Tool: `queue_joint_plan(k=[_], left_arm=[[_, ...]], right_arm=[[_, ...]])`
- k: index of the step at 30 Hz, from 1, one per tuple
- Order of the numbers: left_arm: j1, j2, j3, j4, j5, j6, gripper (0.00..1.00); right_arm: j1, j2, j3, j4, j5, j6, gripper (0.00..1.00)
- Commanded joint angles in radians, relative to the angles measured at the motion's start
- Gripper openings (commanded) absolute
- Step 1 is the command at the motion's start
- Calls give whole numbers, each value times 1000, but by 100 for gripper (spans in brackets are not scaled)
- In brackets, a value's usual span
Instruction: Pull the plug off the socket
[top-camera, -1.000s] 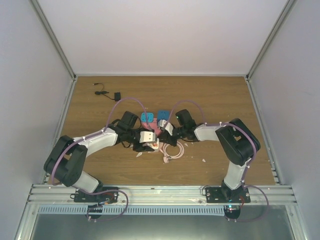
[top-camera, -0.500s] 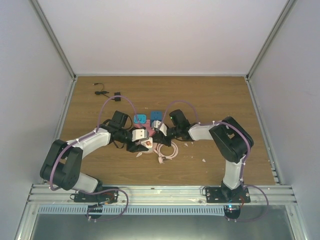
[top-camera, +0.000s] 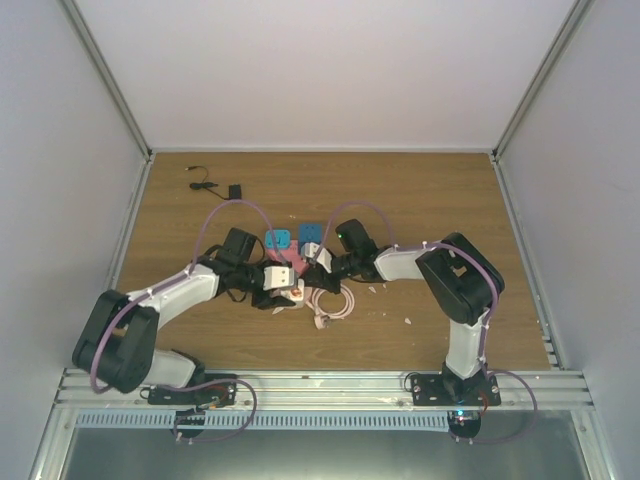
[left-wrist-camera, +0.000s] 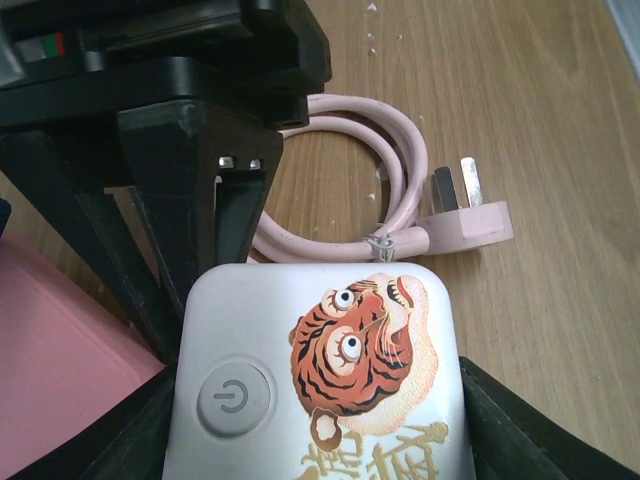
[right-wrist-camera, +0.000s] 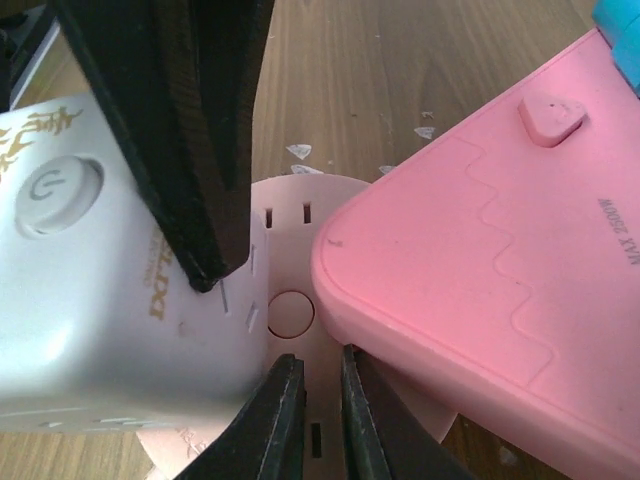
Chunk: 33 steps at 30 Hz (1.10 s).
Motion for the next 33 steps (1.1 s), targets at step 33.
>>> queue_joint_plan(k=[33], left_arm=[[-17,-197,-63,92,96,82,31]], right_arm=[[52,141,5,-145,182,-18,13]])
